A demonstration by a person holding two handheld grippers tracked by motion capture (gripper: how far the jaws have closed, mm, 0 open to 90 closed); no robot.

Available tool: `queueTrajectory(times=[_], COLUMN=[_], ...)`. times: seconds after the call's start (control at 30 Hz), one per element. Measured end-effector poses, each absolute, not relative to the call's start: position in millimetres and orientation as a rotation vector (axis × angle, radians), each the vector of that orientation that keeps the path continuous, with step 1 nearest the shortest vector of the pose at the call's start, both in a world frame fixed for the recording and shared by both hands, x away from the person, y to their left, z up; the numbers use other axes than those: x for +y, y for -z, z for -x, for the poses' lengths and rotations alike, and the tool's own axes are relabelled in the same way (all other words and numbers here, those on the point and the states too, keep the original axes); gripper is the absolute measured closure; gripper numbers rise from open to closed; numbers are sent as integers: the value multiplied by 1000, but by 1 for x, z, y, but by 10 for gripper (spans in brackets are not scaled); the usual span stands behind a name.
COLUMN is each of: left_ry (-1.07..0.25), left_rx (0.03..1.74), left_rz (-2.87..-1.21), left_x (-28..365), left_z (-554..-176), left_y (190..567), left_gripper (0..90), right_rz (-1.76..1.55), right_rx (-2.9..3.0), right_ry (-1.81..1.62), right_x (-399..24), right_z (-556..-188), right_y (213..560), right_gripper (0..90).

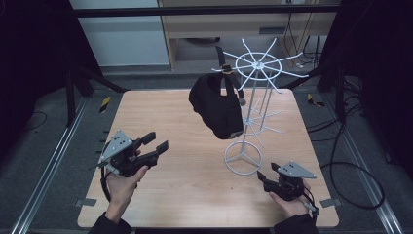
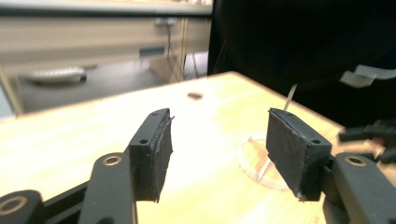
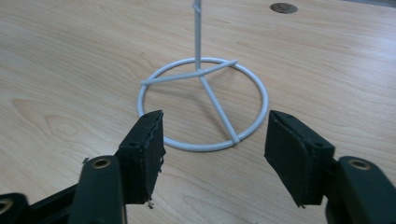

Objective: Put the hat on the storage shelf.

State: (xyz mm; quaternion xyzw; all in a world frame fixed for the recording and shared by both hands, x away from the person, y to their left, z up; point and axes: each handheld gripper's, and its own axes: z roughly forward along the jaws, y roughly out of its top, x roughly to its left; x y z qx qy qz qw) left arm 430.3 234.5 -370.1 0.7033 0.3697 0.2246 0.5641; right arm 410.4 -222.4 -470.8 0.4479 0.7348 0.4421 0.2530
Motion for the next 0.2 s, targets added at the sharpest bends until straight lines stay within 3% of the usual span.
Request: queueTrajectory(times=[0.2], left_ry=[-504], left_rx=[996], left_rz=[-1719], left_x=[258], left_z=[-429], left_y=[417], left_gripper=[345], right_rz=[-1251], right_rx=[1959], right_ry=[-1183], right_x=[-230], right_z=[-413], right_y=[474], right_gripper=[291])
